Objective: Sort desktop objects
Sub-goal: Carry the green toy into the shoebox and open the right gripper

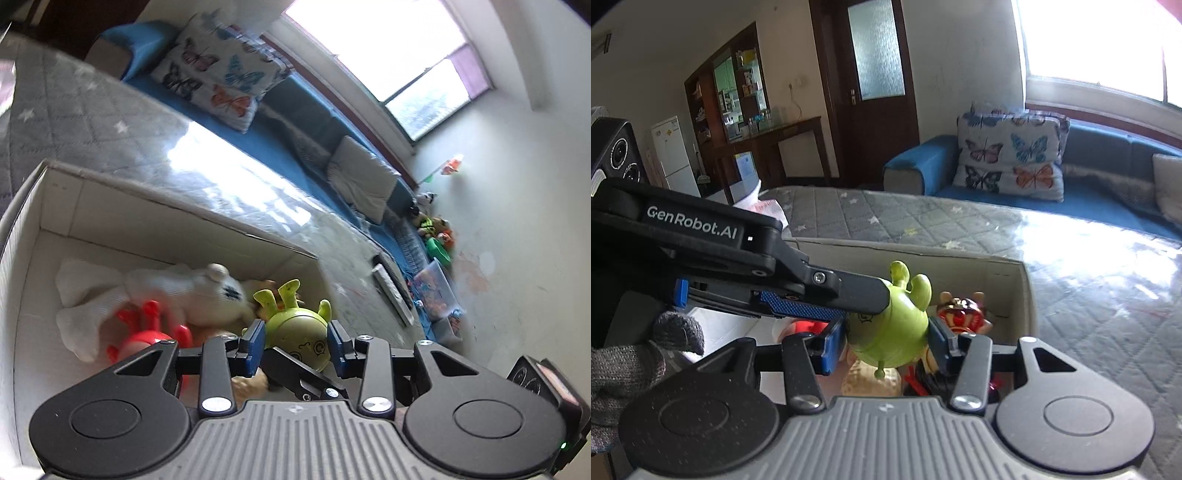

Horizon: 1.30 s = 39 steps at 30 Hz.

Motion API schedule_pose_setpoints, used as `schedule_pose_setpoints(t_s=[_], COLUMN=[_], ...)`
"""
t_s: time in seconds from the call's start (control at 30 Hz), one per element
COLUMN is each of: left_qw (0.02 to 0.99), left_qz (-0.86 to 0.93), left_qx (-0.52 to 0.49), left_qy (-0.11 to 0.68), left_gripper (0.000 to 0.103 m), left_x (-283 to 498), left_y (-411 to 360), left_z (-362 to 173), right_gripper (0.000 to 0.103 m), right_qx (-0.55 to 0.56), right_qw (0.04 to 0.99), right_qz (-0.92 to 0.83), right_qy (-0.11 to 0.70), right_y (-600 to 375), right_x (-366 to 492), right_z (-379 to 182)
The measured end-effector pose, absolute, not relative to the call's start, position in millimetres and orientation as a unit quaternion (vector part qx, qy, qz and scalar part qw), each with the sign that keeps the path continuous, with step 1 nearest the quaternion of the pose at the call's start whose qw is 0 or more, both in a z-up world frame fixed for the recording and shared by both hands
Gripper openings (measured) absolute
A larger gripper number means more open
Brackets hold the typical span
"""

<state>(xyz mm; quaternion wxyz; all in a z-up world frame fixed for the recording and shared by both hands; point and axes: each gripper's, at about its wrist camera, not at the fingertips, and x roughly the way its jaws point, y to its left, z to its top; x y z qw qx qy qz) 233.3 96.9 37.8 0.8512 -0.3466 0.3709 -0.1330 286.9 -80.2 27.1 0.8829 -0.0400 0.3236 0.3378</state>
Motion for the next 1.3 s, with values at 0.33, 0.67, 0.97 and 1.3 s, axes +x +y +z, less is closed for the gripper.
schedule_pose_setpoints(t_s=[0.33, 0.67, 0.97, 1.3], left_qw=[0.842, 0.852, 0.879, 0.912], left_qz=[-0.125, -0.113, -0.091, -0.072], left_qx=[-0.356, -0.344, -0.294, -0.227], left_qy=[0.385, 0.377, 0.364, 0.335], left_gripper=[0.039, 0.039, 0.039, 0.039], left_x=[252, 243, 219, 176], left_y=[107, 105, 95, 75], left_z=[22, 26, 43, 63], right_gripper=[0.049, 0.051, 0.066, 0.08], right_qx=[-0.051, -0.059, -0.065, -0.048], right_qw=[0.88, 0.886, 0.893, 0.906], right_qz=[0.329, 0.32, 0.314, 0.298], right_qy=[0.34, 0.331, 0.315, 0.297], right_y=[-65, -67, -78, -97], right_x=[299, 291, 273, 238], right_z=[10, 10, 18, 26])
